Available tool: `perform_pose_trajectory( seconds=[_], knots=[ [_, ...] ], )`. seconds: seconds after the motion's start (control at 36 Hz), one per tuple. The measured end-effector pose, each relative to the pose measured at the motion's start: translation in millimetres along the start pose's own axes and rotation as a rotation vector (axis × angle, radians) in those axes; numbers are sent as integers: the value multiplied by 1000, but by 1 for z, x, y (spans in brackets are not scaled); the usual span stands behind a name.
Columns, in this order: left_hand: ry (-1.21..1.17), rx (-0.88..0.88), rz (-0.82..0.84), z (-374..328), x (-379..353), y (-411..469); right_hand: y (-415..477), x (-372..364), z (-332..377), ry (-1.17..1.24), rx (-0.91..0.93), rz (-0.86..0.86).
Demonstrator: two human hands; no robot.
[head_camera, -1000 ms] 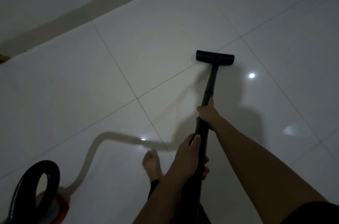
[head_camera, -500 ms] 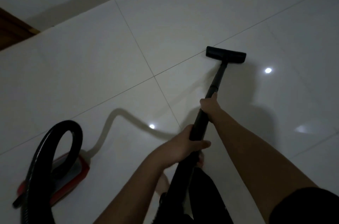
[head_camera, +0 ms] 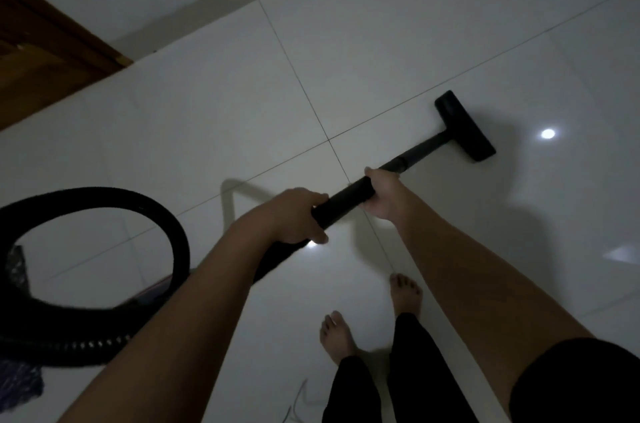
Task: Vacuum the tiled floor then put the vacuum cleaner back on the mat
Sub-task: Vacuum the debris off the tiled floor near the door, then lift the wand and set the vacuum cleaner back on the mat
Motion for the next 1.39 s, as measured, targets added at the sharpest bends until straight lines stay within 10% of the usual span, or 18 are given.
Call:
perform_pose_trajectory(
  seconds=[0.17,0.28,0.42,0.67,0.92,1.39],
  knots=[
    [63,71,-175,16,39,2,-6,-17,12,-202,173,95],
    [70,81,-274,22,60,7,-46,-25,24,-926,690,24],
    [97,104,-310,24,71,11,-68,-48,15,-1251,1114,133],
    [-49,99,-620,25,82,11,-55,-82,31,-1333,1282,209],
    [-1313,137,-1624,36,14,-46,-49,-91,34,-1494,1232,191],
    [-1608,87,-1901,126,0,-45,-53,-150,-34,-1526,1242,117]
  ],
)
Point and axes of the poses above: each hand's wrist, its own y-axis towards the middle knuckle, its own x-axis out of the back of the hand, z = x × y, the point moved 7 cm from there along y, towards the middle knuckle, and after that the axes turned 2 degrees about z, right-handed, at the moved point
